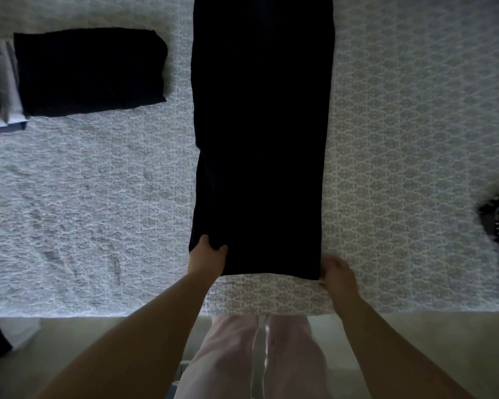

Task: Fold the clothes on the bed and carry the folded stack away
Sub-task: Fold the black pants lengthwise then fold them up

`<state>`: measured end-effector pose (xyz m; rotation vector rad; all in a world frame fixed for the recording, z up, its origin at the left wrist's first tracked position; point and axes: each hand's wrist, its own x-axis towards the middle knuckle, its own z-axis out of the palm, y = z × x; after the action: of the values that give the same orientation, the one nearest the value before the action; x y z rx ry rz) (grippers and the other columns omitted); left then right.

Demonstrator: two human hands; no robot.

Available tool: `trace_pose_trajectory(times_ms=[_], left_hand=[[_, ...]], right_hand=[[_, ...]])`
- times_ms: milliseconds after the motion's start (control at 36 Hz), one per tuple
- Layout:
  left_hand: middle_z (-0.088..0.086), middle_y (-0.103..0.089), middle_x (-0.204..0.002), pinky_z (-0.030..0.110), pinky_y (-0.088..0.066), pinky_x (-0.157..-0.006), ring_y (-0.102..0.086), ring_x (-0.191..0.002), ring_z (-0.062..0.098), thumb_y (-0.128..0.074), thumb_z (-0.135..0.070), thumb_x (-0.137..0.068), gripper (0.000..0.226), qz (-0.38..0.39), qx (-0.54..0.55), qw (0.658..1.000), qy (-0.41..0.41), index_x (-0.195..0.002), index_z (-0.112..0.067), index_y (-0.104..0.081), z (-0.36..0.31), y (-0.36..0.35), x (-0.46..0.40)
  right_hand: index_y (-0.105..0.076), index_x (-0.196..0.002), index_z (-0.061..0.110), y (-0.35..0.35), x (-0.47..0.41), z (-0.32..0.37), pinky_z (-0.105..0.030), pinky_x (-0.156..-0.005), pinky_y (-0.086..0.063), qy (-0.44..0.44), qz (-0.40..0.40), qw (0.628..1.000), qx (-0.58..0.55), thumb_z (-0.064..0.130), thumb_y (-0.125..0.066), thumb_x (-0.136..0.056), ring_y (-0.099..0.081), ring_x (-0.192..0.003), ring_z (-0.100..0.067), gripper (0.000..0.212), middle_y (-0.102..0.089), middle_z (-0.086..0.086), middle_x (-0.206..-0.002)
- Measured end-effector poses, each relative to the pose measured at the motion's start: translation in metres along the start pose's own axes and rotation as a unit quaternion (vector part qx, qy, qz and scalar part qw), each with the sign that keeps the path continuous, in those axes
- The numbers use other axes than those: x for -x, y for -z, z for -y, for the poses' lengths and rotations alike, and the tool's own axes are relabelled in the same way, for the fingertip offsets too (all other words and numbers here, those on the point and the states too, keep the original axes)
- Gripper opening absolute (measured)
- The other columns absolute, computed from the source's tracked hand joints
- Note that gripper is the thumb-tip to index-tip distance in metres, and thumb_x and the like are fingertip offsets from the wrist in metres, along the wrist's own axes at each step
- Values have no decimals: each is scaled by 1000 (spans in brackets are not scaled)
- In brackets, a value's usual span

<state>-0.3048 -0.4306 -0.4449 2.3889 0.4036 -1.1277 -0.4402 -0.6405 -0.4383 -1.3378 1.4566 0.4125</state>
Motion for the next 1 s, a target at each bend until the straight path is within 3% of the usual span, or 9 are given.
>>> trace_pose_trajectory(times_ms=[83, 222, 361, 472, 611, 694, 806, 917, 1000], left_hand=[[2, -51, -77, 26, -36, -50, -50, -64, 15, -44, -21, -97, 30, 33, -44, 998, 6, -121, -4, -52, 0, 6, 2], [19, -51, -133, 34, -40, -97, -49, -123, 33, -37, -13, -101, 37, 70, -69, 995, 26, -134, 0, -45, -43, 44, 15], [12, -50, -83, 23, -51, -44, -52, -72, 23, -40, -18, -102, 19, 108, 185, 976, 34, -96, -6, -52, -145, 131, 36], [10, -60, -93, 30, -48, -68, -56, -87, 24, -40, -15, -101, 24, -67, 175, 967, -170, -103, -3, -61, -226, 216, 52], [-11, -48, -64, 6, -33, -56, -48, -56, -13, -48, -21, -96, 29, -354, 292, 793, -401, -68, -26, -46, -245, 271, 75], [-15, -47, -62, 5, -33, -50, -50, -56, -10, -53, -28, -95, 25, -304, 263, 850, -341, -71, -21, -52, -204, 235, 47], [-2, -61, -74, 19, -40, -55, -53, -63, 11, -52, -38, -96, 35, -105, 161, 975, -109, -107, -7, -64, -106, 156, -18], [10, -64, -92, 34, -46, -74, -59, -81, 27, -48, -37, -98, 39, 34, 54, 998, -8, -122, -8, -61, -28, 95, -43], [16, -68, -93, 41, -54, -75, -65, -83, 33, -55, -33, -95, 27, 19, 73, 997, 28, -104, -12, -69, -2, 70, -44]], right_hand=[[-62, -95, 14, 1, 6, 13, -35, -75, -49, -3, 73, 996, 48, 29, -53, -96, -57, -73, -15, 18, -62, -2, -85], [-58, -120, 0, 13, 24, 64, -31, -77, -46, -26, 157, 983, 94, 21, -58, -94, -57, -83, -20, 33, -62, -10, -103], [-54, -110, 3, 26, 53, 195, -33, -67, -52, 4, 212, 977, 1, 13, -46, -99, -58, -73, -21, 17, -58, -9, -88], [-49, -78, 14, 28, 101, 336, -23, -50, -44, 183, 130, 970, -95, 8, -41, -99, -48, -61, -11, 23, -48, -1, -73], [-43, -78, 23, 28, 151, 402, -18, -60, -41, 465, -92, 865, -161, 5, -44, -86, -46, -62, 1, 19, -48, 7, -76], [-45, -90, 23, 6, 119, 348, -11, -68, -44, 457, -135, 864, -163, 7, -55, -86, -53, -66, 13, 19, -53, 10, -84], [-54, -125, 6, -30, 44, 222, -25, -81, -51, 224, 41, 973, 47, 14, -58, -94, -61, -90, -22, 33, -63, -9, -108], [-56, -123, -4, -40, 8, 131, -53, -93, -44, 71, 119, 974, 179, 15, -53, -96, -58, -104, -45, 33, -59, -33, -116], [-58, -122, -2, -43, -2, 98, -48, -85, -47, 66, 95, 971, 210, 18, -53, -97, -59, -99, -41, 33, -59, -30, -115]])
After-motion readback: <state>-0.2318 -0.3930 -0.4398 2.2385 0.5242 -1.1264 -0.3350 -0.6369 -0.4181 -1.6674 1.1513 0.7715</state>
